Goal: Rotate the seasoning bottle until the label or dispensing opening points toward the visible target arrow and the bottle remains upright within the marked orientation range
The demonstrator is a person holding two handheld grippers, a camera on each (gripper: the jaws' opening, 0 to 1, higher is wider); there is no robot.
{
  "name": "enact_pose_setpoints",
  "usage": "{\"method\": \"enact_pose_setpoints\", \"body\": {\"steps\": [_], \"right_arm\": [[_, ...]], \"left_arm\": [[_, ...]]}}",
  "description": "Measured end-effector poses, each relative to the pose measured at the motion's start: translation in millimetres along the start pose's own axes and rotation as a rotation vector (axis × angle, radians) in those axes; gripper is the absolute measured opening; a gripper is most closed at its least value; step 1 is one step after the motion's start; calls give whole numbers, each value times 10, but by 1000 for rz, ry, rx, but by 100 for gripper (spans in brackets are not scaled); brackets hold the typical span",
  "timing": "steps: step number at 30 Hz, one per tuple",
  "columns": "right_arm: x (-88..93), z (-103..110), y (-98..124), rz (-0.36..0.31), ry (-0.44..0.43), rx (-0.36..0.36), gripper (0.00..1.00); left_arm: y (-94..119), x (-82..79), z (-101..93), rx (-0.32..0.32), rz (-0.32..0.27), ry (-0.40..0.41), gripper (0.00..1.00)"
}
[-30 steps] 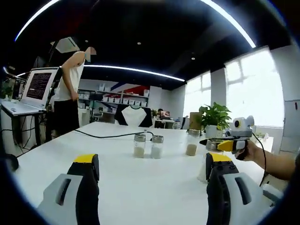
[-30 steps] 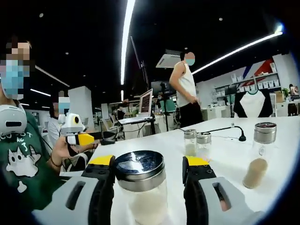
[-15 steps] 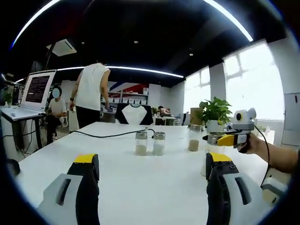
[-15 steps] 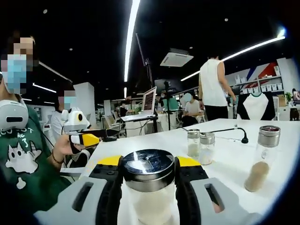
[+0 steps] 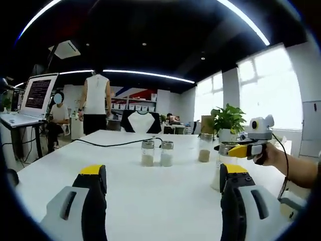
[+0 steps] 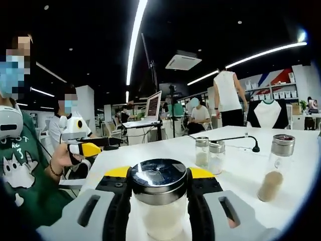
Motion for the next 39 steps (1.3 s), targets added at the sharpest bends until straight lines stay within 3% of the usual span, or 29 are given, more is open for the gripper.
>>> {"method": "enact_pose_setpoints", "body": {"steps": [12, 20, 39], "right_arm": [[-12, -9, -19, -13, 9, 98, 41], [-18, -24, -19, -79, 6, 191, 41], [-25, -85, -67, -92, 32, 397, 41]], "left_arm": [[-3, 22, -30, 3, 17, -1, 98], [-60, 120, 3, 5, 47, 20, 97], [-79, 134, -35, 20, 50, 31, 96]]}}
Point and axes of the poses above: the point that each gripper's makers call its tool centre point, and the gripper's own axes: y roughly backward along the fingers, z roughly to its left, x roughly out of its underside, the point moved 1 cm from there along y, roughly backward along the fingers, and after that the axes turned 13 degrees about -y, right-handed, at the moved point
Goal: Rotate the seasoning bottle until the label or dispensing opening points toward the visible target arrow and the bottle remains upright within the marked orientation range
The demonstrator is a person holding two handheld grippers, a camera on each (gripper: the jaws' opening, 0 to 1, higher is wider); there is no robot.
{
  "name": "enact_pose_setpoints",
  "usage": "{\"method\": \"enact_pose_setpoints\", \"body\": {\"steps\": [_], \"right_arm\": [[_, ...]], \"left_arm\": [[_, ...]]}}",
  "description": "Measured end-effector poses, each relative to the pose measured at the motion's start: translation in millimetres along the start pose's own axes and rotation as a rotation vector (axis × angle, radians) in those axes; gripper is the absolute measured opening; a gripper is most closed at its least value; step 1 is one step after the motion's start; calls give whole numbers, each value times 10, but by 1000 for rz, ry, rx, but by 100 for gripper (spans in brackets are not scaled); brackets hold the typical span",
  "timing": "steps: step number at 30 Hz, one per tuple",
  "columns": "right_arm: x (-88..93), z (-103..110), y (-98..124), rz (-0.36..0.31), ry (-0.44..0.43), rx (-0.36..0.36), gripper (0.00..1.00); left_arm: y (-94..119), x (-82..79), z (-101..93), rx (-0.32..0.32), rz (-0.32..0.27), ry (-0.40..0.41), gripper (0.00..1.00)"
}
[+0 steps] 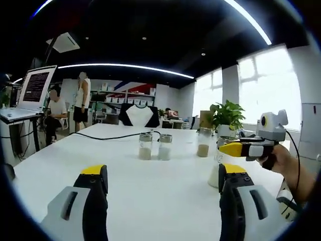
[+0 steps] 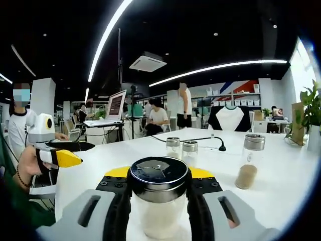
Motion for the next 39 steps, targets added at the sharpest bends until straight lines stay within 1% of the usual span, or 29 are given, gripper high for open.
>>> {"method": "enact_pose_setpoints", "body": {"steps": [4, 7, 11, 14, 19, 22, 25, 26, 27, 28, 29, 30, 31, 32, 33, 34, 35, 36, 39], "right_arm": [[5, -13, 0, -12, 6, 30, 41], [0, -24, 7, -14, -2, 51, 41], [2, -32, 1, -5, -5, 99, 41], [4, -38, -2, -17, -7, 135, 41], [5, -48, -5, -22, -18, 161, 41], [4, -52, -15, -17, -16, 164, 41], [18, -48, -22, -10, -38, 141, 42], [42, -40, -27, 4, -35, 126, 45], [96, -28, -22, 28, -68, 115, 54], [81, -62, -17, 3, -74, 125, 72], [81, -83, -10, -4, -85, 133, 84], [102, -96, 0, 8, -87, 132, 89], [127, -67, 14, 23, -87, 108, 87], [125, -7, 15, 20, -88, 61, 83], [80, 68, 25, -16, -129, 8, 82], [58, 139, 43, -26, -158, -45, 83], [54, 160, 63, -22, -160, -65, 83], [45, 160, 80, -18, -152, -74, 83], [-16, 175, 118, -10, -106, -117, 82]], "left_arm": [[-7, 18, 0, 4, 7, 16, 96], [-6, 6, 8, 3, 1, 13, 94], [5, -15, 59, -5, -7, 15, 93], [8, -1, 93, -15, -6, 20, 93], [7, 17, 119, -21, -1, 30, 93], [9, 11, 109, -21, -5, 32, 93], [7, 42, 144, -30, 7, 35, 93], [12, 49, 165, -35, 7, 42, 93], [16, 52, 178, -39, 7, 46, 93], [21, 51, 193, -43, 7, 48, 93], [22, 52, 201, -43, 10, 46, 92], [26, 57, 211, -42, 18, 38, 92], [31, 53, 226, -46, 16, 38, 92], [37, 49, 243, -52, 13, 38, 92], [43, 48, 259, -58, 12, 39, 92], [45, 53, 267, -60, 13, 40, 92], [45, 61, 272, -62, 15, 42, 92], [57, 64, 232, -62, 16, 42, 92], [69, 77, 162, -59, 21, 48, 92]]}}
Point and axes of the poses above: the point that each gripper's makers call its tool centre point, and the gripper's own axes: y roughly backward along the fingers, z roughly to its left, x roughly out of its underside, the point moved 1 cm from there along y, roughly backward along the fingers, and after that the axes turned 13 degrees about -y, right-handed, at the moved point
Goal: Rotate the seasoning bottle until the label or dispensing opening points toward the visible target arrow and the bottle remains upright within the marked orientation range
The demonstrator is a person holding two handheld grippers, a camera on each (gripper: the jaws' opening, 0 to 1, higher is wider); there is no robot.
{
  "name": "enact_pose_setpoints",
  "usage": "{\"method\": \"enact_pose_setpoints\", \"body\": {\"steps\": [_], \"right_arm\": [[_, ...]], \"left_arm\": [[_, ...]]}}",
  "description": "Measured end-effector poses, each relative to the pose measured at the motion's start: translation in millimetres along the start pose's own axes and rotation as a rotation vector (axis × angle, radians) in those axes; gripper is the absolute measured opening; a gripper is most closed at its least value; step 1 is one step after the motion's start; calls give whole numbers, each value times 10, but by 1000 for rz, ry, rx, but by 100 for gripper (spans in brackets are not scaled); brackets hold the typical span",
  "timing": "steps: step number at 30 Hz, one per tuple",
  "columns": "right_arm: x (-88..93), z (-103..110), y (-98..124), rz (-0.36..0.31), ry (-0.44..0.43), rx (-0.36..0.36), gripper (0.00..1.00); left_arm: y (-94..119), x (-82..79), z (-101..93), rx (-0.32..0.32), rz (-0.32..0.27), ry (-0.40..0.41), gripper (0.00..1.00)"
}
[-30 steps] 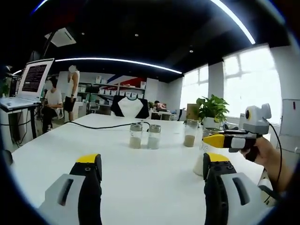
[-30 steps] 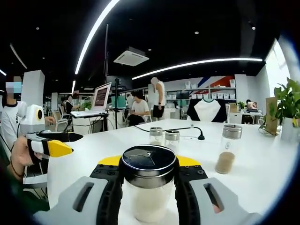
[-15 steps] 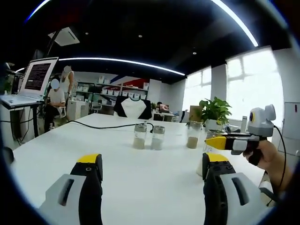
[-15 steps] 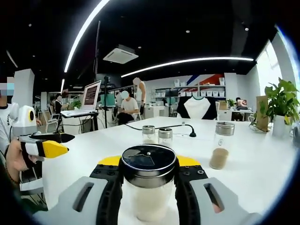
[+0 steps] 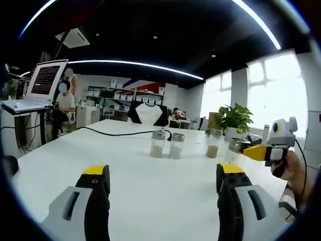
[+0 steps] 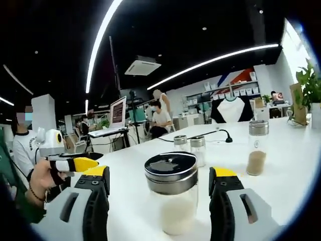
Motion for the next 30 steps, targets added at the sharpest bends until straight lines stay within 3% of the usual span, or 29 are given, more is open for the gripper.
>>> {"method": "enact_pose_setpoints", "body": {"steps": [4, 7, 10, 12, 15, 18, 20, 30], "right_arm": [[-22, 61, -16, 86, 103, -124, 82], [-24, 87, -8, 145, 52, -263, 82], [-118, 78, 29, 98, 18, -376, 81], [-87, 13, 61, 130, -5, -423, 80], [-94, -84, 67, 134, 15, -442, 78], [-114, -78, 111, 149, -25, -530, 74], [-122, -114, 97, 155, -18, -534, 73], [-88, -13, 55, 185, -32, -654, 58]], "left_arm": [[26, -42, -116, 17, -23, -1, 92], [42, -67, -158, 16, -27, -7, 92], [21, -62, -110, 15, -27, -2, 92], [5, -59, -78, 17, -26, 2, 92], [-26, -48, -27, 20, -23, -1, 92], [-35, -32, -13, 24, -20, 1, 92], [-37, -26, -1, 24, -18, 0, 92], [-40, 5, 57, 17, -7, 6, 92]]}}
Point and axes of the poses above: the point that each gripper's makers call its tool centre point, and the gripper's own axes: y roughly backward along the fingers, z roughly to its left, x roughly out of its underside, the point moved 1 cm from there along y, roughly backward along the fingers, and after that the axes turned 13 degrees about -y, right-handed, at the moved point
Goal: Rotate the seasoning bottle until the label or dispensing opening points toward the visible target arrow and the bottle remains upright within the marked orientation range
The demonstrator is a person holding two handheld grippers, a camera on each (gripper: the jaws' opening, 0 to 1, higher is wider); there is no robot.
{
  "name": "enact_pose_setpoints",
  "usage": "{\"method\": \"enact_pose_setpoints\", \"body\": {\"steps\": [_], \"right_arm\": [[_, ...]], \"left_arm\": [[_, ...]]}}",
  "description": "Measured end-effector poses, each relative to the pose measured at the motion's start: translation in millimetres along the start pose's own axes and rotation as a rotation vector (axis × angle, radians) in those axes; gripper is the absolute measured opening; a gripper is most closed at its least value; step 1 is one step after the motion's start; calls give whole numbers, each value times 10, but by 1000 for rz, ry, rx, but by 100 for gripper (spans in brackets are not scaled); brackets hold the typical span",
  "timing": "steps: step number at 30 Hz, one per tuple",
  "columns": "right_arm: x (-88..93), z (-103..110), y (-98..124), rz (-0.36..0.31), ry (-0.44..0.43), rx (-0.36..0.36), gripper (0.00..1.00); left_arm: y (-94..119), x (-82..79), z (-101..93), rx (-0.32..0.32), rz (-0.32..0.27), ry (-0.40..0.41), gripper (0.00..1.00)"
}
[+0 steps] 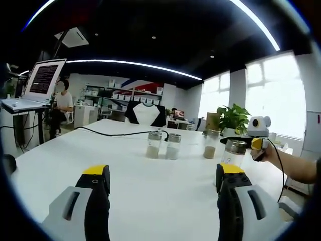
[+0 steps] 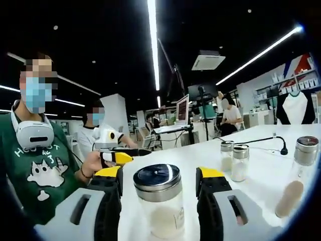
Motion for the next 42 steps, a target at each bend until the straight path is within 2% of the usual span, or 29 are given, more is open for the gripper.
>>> {"method": "enact_pose_setpoints", "body": {"steps": [6, 9, 11, 12, 16, 21, 36, 42], "right_arm": [[32, 15, -76, 12, -9, -41, 49], [84, 14, -101, 32, -26, -55, 47], [100, 6, -116, 38, -25, -52, 45], [88, -19, -120, 32, 3, -36, 43], [85, -7, -114, 25, 4, -43, 43], [86, -2, -122, 16, 30, -18, 42], [112, -28, -133, 41, 64, 55, 41], [113, -50, -129, 24, 66, 87, 41]], "left_arm": [[-3, -4, 2, 2, -1, 1, 92], [-5, -4, -1, 5, 1, 1, 92], [-3, -12, -2, 4, -2, 0, 92], [-2, -16, -3, 4, -4, 0, 92], [-6, -10, -11, 8, -2, 1, 92], [2, -34, 5, -8, -5, -30, 92], [23, -20, -102, 15, 0, -38, 93], [33, -14, -112, 15, 1, -37, 94]]}}
Point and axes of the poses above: the point that each gripper's makers call its tool centre point, and the gripper's own axes: y roughly backward along the fingers, z roughly to its left, x roughly out of its underside, the point moved 1 cm from there along y, roughly backward along the fingers, and after that the axes turned 13 degrees about -y, right-handed, at the moved point
